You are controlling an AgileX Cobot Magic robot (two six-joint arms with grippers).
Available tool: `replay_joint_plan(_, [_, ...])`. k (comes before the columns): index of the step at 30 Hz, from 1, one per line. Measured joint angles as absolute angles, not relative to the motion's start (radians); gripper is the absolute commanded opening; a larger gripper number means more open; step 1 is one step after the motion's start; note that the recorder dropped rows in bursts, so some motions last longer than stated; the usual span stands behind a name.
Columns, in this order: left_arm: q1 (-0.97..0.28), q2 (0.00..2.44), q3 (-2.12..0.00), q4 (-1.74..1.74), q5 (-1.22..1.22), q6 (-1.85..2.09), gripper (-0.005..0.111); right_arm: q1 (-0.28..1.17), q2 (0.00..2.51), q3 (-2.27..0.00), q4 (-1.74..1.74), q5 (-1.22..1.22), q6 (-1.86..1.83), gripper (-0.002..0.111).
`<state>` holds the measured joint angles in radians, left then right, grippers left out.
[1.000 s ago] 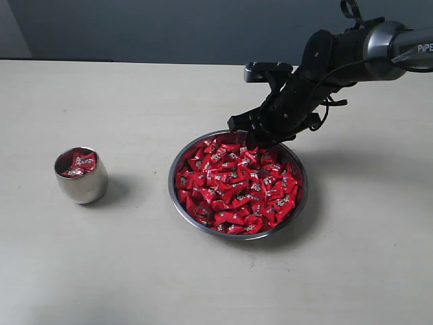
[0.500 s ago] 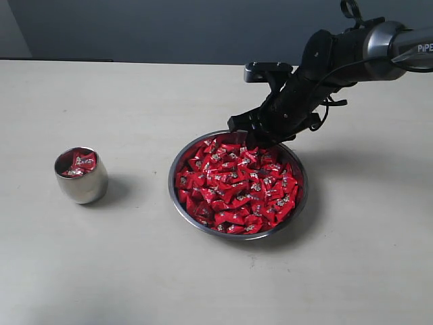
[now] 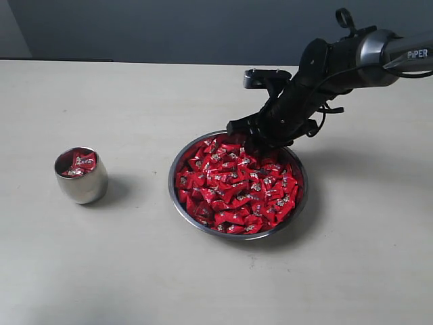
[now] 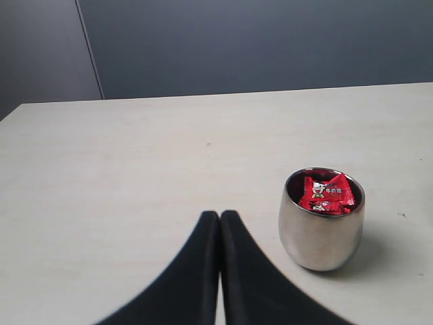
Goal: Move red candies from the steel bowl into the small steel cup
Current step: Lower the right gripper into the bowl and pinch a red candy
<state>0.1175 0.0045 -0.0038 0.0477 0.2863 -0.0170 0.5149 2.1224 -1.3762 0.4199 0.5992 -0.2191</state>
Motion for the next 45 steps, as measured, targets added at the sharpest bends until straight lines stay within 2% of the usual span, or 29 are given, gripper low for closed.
replay_joint_plan(45, [0.118, 0.004, -0.004, 0.048, 0.286, -0.017, 0.0, 0.531, 2.156, -1.408, 0.472, 0.562, -0.229, 0.034])
